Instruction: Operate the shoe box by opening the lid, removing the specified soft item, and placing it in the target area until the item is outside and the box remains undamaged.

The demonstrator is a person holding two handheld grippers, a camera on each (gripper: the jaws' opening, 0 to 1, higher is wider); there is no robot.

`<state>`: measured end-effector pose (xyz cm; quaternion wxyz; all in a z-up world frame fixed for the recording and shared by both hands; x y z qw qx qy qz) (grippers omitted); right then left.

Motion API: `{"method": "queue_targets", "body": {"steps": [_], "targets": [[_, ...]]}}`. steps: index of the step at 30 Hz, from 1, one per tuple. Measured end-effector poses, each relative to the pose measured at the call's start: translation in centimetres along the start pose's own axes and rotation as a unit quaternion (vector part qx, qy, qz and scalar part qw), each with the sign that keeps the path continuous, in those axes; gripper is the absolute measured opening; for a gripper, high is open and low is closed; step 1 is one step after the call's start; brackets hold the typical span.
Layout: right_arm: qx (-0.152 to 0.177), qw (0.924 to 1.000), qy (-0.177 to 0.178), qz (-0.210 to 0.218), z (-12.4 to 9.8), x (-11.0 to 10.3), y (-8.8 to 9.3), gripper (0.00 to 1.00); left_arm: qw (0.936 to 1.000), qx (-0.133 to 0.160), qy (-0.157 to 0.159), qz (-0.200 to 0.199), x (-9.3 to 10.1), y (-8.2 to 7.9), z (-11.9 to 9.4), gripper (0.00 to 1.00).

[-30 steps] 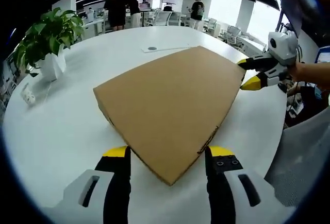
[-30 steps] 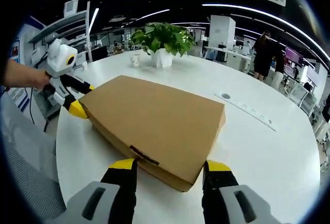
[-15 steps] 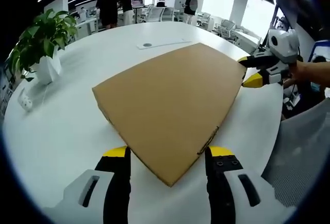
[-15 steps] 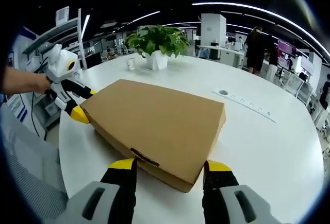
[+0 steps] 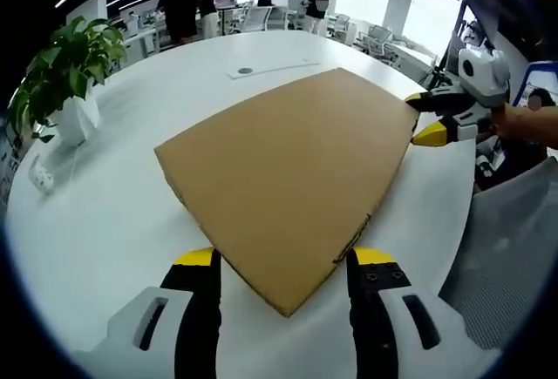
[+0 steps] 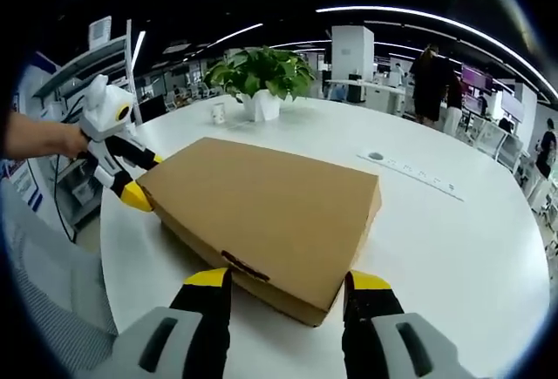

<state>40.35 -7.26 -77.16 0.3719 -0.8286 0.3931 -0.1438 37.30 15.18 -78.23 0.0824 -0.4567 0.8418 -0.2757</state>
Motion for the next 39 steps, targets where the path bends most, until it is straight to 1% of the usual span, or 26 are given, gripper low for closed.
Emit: {"method": "queue_targets", "body": {"steps": [7,14,21,39], "targets": [[0.000,0.9998,-0.005,0.017,-0.3,-0.8,0.1,0.47,0.9999,-0.004,0.004,0.010,-0.3,0.5,-0.4,0.59],[0.002,0.9997,-0.004,0.023,-0.5,-1.6,0.3,0.47,0.9998,-0.010,0.008,0.018,-0.5,0.9,-0.6,0.59],[-0.003,0.9998,-0.008,0.021,-0.9,-2.3,0.8,0.44,0.9993,-0.014,0.013,0.031,-0.7,1.3,-0.9,0.59],[-0.004,0.9997,-0.017,0.019,-1.4,-4.0,1.4,0.43,0.9980,-0.022,0.020,0.056,-1.3,1.9,-1.3,0.59]]}}
Point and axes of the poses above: the point that each gripper's makers call its tool centre point, and the gripper's own axes: z roughly forward along the fingers, x roughly to its right, y roughly out of its underside, the point moved 1 cm from there along -z, roughly backward along the fingers, and after that the axes turned 6 degrees about -x, right-handed, at the moved point
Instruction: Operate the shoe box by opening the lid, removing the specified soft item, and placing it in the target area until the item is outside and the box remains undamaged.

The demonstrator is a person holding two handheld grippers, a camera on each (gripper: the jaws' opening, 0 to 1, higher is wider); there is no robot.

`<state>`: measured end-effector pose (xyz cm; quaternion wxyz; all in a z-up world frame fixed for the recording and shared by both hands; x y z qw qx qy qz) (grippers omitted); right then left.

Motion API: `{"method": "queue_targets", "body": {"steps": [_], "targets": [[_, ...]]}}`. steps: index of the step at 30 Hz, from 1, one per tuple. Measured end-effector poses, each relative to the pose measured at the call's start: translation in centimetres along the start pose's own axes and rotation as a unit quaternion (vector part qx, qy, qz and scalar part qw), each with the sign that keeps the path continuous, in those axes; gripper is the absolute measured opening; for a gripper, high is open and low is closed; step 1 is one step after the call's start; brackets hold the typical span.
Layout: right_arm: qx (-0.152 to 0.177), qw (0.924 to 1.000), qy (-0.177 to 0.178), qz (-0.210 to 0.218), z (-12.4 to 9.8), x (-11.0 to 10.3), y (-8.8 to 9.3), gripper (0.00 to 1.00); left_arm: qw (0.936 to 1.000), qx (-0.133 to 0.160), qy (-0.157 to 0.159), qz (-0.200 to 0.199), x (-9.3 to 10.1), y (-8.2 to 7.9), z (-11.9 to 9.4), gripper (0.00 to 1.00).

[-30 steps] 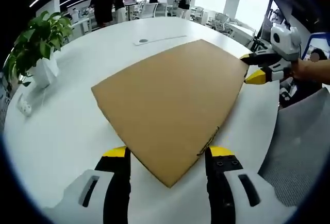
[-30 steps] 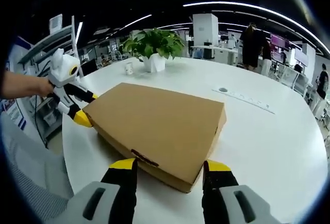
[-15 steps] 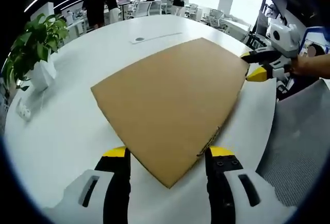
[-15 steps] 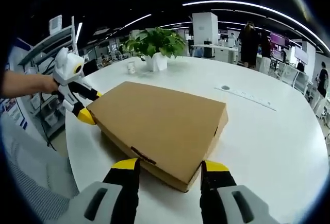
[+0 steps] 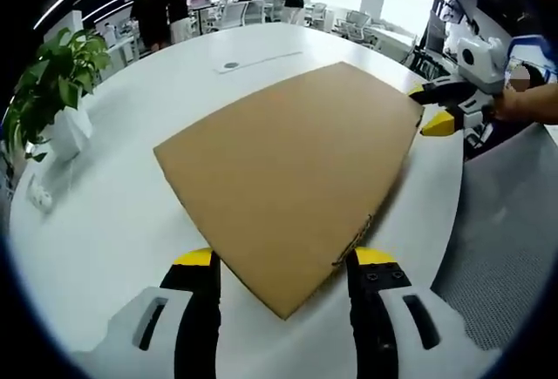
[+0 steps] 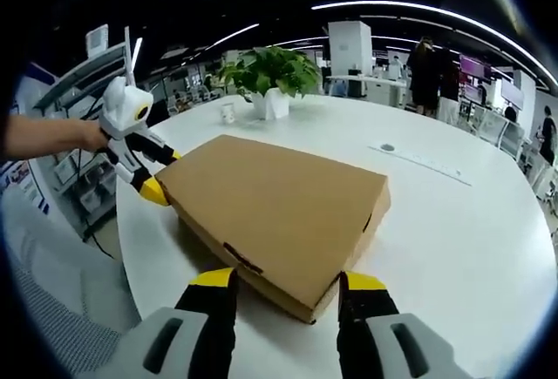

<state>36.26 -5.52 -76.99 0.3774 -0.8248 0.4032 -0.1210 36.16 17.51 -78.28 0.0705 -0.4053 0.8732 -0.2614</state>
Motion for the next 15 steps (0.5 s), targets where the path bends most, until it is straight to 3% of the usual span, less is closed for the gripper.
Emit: {"method": "queue_targets", "body": {"steps": [15], "targets": [[0.001,0.9999,-0.012,-0.002,-0.3,-1.6,0.4,0.42,0.9999,-0.012,0.003,0.011,-0.3,1.0,-0.6,0.59]]}}
Point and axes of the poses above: the point that each gripper's makers call its tool centre point, and the gripper's own axes: z roughly forward along the fingers, x roughly to its right, y roughly out of its underside, the point moved 1 cm from there along -z, roughly backward along the fingers, and after that the axes turned 6 degrees about -x, right-handed, at the moved point
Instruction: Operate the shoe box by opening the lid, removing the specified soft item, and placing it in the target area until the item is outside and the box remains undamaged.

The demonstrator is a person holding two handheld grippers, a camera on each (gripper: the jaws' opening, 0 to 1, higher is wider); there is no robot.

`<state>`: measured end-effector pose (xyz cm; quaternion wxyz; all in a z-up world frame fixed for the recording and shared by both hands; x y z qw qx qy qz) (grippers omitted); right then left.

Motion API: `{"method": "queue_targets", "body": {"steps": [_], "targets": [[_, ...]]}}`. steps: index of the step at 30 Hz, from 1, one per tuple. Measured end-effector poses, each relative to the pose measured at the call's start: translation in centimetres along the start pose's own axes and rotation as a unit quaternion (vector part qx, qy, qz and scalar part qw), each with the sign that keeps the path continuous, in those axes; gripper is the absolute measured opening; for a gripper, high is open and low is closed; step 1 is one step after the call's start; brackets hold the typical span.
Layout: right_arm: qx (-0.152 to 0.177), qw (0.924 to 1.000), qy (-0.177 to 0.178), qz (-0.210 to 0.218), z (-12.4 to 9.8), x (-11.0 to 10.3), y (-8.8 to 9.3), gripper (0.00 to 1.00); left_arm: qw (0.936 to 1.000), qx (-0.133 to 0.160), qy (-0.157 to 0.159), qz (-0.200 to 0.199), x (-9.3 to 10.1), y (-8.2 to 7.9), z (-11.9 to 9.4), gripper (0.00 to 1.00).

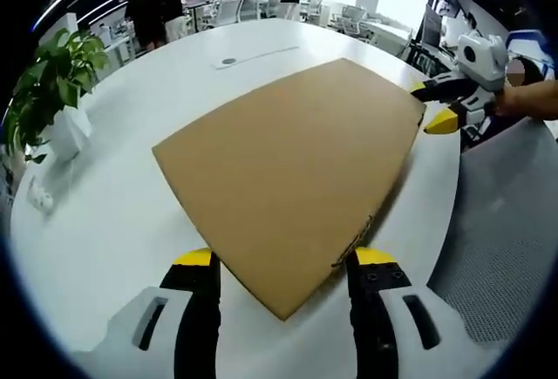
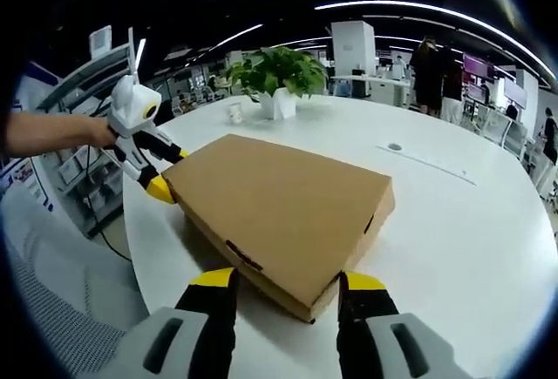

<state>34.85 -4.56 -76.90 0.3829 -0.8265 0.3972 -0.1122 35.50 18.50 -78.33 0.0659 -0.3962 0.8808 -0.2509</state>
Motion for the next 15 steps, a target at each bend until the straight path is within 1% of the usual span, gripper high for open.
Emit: {"method": "queue_targets", "body": {"steps": [10,15], "targets": [[0.000,1.0000,-0.007,-0.006,0.0,-0.9,0.2,0.43,1.0000,-0.002,-0.001,0.002,-0.1,0.7,-0.3,0.59],[0.000,0.9999,-0.010,-0.010,-0.1,-1.3,0.3,0.43,1.0000,-0.007,-0.001,0.002,0.0,1.0,-0.5,0.59]]}}
Point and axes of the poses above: the point that each gripper's makers call its tool centre point, and the gripper's own axes: z roughly forward along the fingers, x roughly to its right, y roughly out of its underside, the point moved 1 cm from there along -z, roughly backward along the fingers, and after that the axes turned 6 degrees about -x, right-handed, at the moved point
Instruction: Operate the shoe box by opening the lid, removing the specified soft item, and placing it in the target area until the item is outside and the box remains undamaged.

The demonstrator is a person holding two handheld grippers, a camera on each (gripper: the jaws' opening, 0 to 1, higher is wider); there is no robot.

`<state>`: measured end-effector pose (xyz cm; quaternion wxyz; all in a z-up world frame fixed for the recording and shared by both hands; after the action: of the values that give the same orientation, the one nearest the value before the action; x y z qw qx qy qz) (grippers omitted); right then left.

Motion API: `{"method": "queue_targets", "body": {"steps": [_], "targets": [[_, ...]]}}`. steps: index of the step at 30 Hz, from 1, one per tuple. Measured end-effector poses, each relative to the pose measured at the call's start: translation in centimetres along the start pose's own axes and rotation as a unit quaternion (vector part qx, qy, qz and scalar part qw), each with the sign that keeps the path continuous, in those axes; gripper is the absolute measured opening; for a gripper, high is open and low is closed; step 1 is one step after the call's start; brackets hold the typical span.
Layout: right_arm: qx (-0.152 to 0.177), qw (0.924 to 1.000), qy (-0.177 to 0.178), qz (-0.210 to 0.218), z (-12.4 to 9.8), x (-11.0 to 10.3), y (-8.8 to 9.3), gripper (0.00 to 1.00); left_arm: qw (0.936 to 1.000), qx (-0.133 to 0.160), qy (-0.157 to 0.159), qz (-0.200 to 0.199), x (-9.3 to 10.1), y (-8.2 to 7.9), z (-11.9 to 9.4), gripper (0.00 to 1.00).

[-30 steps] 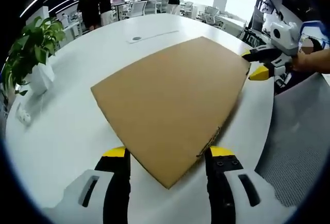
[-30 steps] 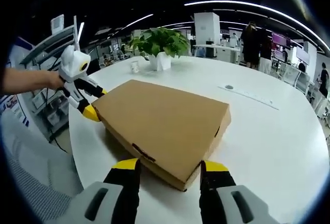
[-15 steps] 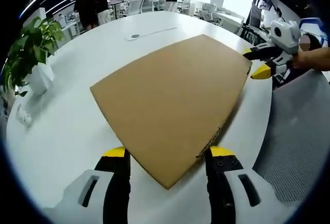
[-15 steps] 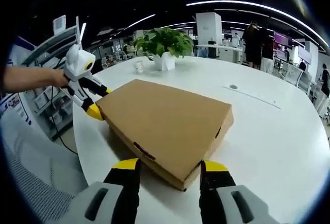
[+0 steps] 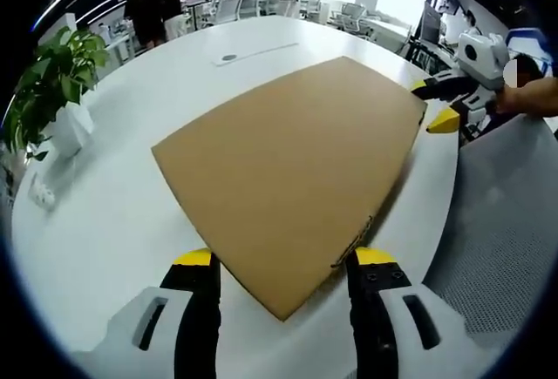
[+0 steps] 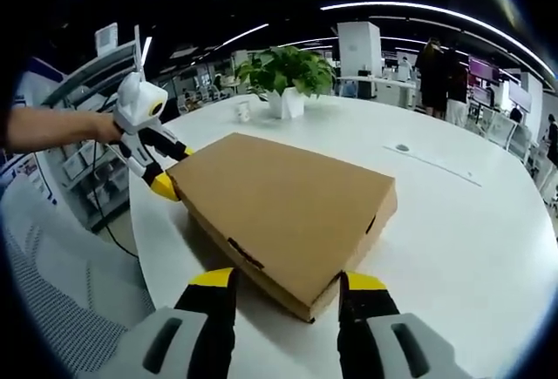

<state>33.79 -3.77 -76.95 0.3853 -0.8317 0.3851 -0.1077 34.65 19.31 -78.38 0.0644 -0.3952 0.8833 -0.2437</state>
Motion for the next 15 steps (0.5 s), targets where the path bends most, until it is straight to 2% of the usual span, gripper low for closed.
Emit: {"method": "queue_targets", "body": {"steps": [15], "targets": [[0.007,1.0000,-0.002,-0.004,-0.12,-0.01,0.15,0.42,0.9999,0.013,-0.003,0.003,0.00,0.25,-0.04,0.60]]}}
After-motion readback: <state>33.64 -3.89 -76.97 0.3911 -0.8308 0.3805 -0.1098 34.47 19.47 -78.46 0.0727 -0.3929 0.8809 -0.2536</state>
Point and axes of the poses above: the point that each gripper's makers call its tool centre point, and the gripper's own axes: z roughly forward along the fingers, x roughly to its right, y roughly out of its underside, the point moved 1 cm from there along -z, roughly backward along the fingers, and after that the axes turned 6 degrees about -x, right-handed, at the moved point
